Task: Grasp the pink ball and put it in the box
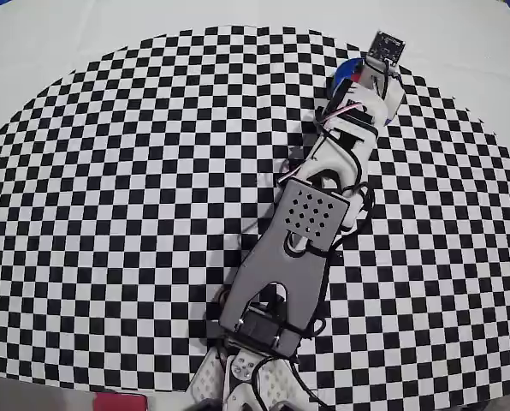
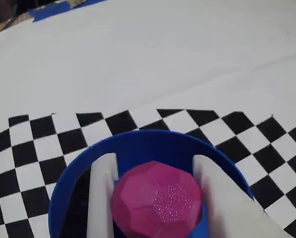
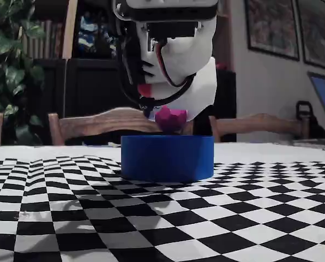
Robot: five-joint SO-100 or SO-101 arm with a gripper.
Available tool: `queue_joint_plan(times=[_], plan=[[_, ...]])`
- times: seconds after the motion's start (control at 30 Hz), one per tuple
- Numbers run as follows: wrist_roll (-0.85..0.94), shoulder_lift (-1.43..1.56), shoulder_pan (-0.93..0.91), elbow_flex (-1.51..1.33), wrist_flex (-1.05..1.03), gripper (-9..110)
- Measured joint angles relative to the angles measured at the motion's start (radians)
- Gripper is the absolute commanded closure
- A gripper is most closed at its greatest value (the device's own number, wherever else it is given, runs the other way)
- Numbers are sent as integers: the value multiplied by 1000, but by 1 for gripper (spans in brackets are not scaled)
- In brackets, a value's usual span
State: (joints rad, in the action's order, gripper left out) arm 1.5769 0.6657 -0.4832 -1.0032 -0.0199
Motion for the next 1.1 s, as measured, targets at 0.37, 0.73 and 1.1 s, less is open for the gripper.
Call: queue_joint_plan(times=[0.37,0.73,1.1], plan=[[0,0,0,0,0,101],[0,0,0,0,0,82],[0,0,0,0,0,72]])
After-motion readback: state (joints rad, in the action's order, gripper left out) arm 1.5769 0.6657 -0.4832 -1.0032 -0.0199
